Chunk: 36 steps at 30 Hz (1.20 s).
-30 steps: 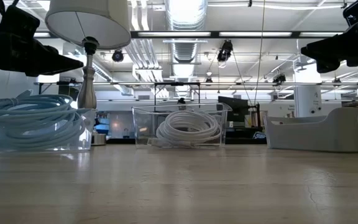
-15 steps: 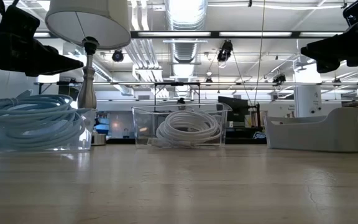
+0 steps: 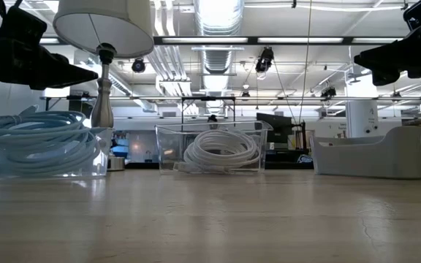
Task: Pick & Place USB Port
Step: Return to home position
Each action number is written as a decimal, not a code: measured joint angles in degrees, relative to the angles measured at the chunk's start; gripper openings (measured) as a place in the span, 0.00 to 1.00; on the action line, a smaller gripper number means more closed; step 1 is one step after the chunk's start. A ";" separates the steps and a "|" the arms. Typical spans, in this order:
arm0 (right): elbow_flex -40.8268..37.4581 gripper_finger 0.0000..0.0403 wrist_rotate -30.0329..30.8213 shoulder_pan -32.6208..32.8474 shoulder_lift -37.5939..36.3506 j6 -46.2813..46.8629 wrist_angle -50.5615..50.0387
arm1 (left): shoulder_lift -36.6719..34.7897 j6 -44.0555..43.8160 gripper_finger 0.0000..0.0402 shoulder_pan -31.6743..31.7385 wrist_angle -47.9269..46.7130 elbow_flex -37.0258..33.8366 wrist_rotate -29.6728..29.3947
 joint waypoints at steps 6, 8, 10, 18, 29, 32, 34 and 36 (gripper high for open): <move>0.00 0.20 0.01 -0.02 0.00 0.00 0.01 | 0.00 0.02 0.31 -0.01 0.00 0.00 0.00; 0.00 0.21 0.00 -0.01 0.00 0.00 0.00 | 0.00 0.00 0.31 -0.01 -0.02 0.02 0.00; 0.00 0.21 0.00 -0.01 0.00 0.00 0.01 | 0.00 0.00 0.31 -0.01 -0.02 0.02 0.00; 0.00 0.23 0.00 0.00 0.00 0.00 0.00 | 0.00 0.00 0.31 0.00 -0.02 0.02 0.00; 0.00 0.17 0.02 -0.02 0.00 0.00 0.00 | 0.00 0.01 0.31 0.00 0.00 0.02 0.00; 0.00 0.17 0.00 0.00 0.00 0.00 0.01 | 0.00 0.01 0.31 0.00 0.00 0.02 0.00; 0.00 0.17 0.00 -0.02 0.00 0.00 0.00 | 0.00 0.02 0.31 -0.01 0.00 0.02 0.00; 0.00 0.18 0.01 0.00 0.00 0.00 0.00 | 0.00 0.00 0.31 -0.01 0.00 0.02 0.00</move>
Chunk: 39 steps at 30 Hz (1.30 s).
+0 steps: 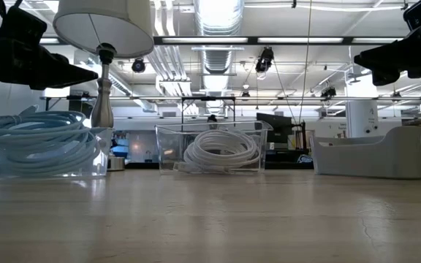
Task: Pick & Place USB Port
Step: Return to home position
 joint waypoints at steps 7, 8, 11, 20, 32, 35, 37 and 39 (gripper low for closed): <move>0.00 0.21 0.00 -0.01 0.00 0.00 0.00 | 0.00 0.01 0.31 0.00 0.00 0.00 0.00; 0.00 0.21 -0.01 -0.02 0.00 0.00 0.01 | 0.00 0.01 0.31 0.01 0.00 0.00 0.00; 0.00 0.22 0.00 0.00 0.00 0.00 0.00 | 0.00 0.01 0.31 0.00 0.00 0.00 0.00; 0.00 0.21 -0.01 -0.01 0.00 0.00 0.01 | 0.00 0.02 0.31 0.00 0.00 0.00 0.00; 0.00 0.17 -0.01 -0.01 0.00 0.00 0.00 | -0.01 0.01 0.31 0.00 0.00 0.00 0.00; 0.00 0.18 -0.01 0.00 0.00 0.00 0.00 | 0.00 0.01 0.31 0.00 0.00 0.00 0.00; 0.00 0.19 0.00 0.00 0.00 0.00 0.00 | 0.00 0.01 0.31 0.01 0.00 0.00 0.00; 0.00 0.20 -0.01 0.00 0.00 0.00 0.02 | 0.00 0.00 0.31 0.01 0.01 0.00 0.00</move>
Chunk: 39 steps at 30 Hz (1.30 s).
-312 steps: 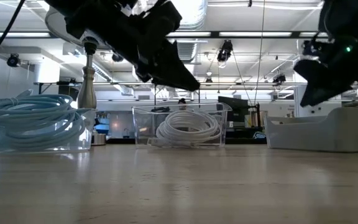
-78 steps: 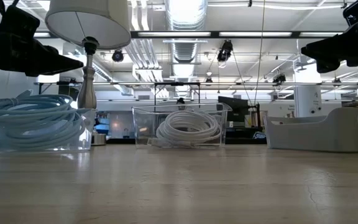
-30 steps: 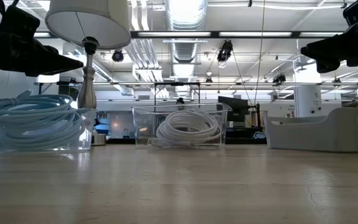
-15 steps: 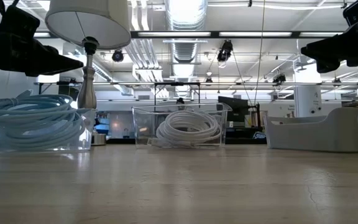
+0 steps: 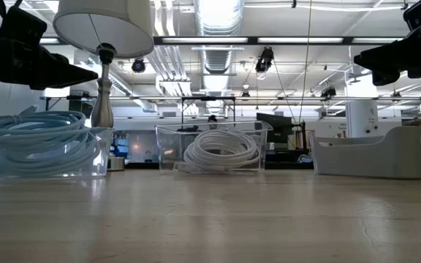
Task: Pick & Place USB Port
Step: Return to home position
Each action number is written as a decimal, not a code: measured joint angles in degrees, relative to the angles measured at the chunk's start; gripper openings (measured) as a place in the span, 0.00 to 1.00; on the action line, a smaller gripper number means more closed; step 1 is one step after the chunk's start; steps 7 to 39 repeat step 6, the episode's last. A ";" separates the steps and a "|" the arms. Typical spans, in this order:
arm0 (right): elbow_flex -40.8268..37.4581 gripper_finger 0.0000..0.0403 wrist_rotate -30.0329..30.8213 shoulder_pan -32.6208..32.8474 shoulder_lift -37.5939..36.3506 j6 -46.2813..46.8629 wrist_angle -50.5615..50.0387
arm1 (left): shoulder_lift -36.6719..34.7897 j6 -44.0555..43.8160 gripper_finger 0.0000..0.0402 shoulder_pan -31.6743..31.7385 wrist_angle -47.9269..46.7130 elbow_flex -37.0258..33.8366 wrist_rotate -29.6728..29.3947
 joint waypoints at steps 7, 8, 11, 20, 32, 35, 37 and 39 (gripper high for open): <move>0.00 0.22 0.01 -0.02 0.00 0.00 -0.01 | 0.00 0.00 0.31 0.01 -0.01 0.00 0.00; 0.00 0.22 0.01 -0.02 0.00 0.00 -0.01 | 0.00 0.00 0.31 0.01 -0.01 0.00 0.00; 0.00 0.22 0.01 -0.02 0.00 0.00 -0.01 | 0.00 0.00 0.31 0.01 -0.01 0.00 0.00; 0.00 0.22 0.01 -0.02 0.00 0.00 -0.01 | 0.00 0.00 0.31 0.01 -0.01 0.00 0.00; 0.00 0.22 0.01 -0.02 0.00 0.00 -0.01 | 0.00 0.00 0.31 0.01 -0.01 0.00 0.00; 0.00 0.22 0.01 -0.02 0.00 0.00 -0.01 | 0.00 0.00 0.31 0.01 -0.01 0.00 0.00; 0.00 0.22 0.01 -0.02 0.00 0.00 -0.01 | 0.00 0.00 0.31 0.01 -0.01 0.00 0.00; 0.00 0.22 0.01 -0.02 0.00 0.00 -0.01 | 0.00 0.00 0.31 0.01 -0.01 0.00 0.00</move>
